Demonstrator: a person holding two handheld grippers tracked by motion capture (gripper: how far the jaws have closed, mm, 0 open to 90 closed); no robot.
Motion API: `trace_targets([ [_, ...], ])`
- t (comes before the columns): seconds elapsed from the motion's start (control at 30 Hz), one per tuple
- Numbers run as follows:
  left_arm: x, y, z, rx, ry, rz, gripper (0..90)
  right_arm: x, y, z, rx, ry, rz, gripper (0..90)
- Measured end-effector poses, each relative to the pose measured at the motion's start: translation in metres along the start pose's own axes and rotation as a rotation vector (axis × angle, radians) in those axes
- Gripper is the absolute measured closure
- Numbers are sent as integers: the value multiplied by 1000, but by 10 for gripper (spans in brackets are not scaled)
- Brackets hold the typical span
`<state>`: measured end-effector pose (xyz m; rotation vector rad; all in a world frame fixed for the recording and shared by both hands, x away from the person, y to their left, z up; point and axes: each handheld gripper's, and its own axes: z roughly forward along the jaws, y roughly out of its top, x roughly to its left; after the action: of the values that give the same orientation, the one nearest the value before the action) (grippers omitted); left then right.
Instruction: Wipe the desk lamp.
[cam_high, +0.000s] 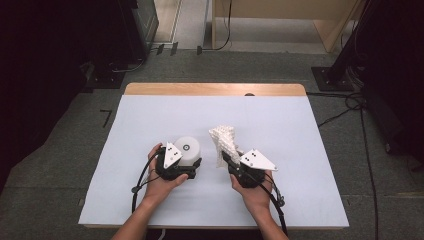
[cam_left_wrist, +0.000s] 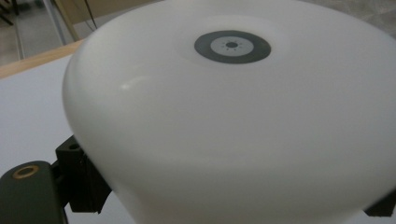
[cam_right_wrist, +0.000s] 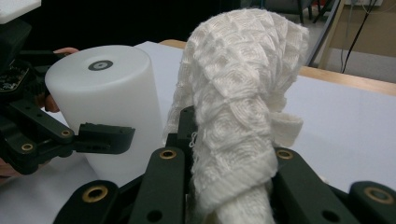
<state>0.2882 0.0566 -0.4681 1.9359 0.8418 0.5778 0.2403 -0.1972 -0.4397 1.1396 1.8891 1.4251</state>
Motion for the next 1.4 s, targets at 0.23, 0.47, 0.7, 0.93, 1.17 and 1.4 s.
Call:
trace_targets([
  [0.23,1,-1,-6,-14,39,-32,28,-4,-2,2,10,-3,10,757],
  [0.47,-27,4,-5,-2,234,-112,8,-6,-4,4,17,0,13,757],
  [0.7,-25,2,5,59,244,-144,78,-3,-9,8,36,9,11,757],
  [0.93,1,5,-6,-14,-51,-174,84,5,-11,12,53,35,-7,757],
  [1.17,14,8,-13,-81,-275,-265,86,27,-13,16,76,77,-33,755],
  [1.4,6,11,-12,-56,-328,-187,87,37,-12,16,75,25,-86,756],
])
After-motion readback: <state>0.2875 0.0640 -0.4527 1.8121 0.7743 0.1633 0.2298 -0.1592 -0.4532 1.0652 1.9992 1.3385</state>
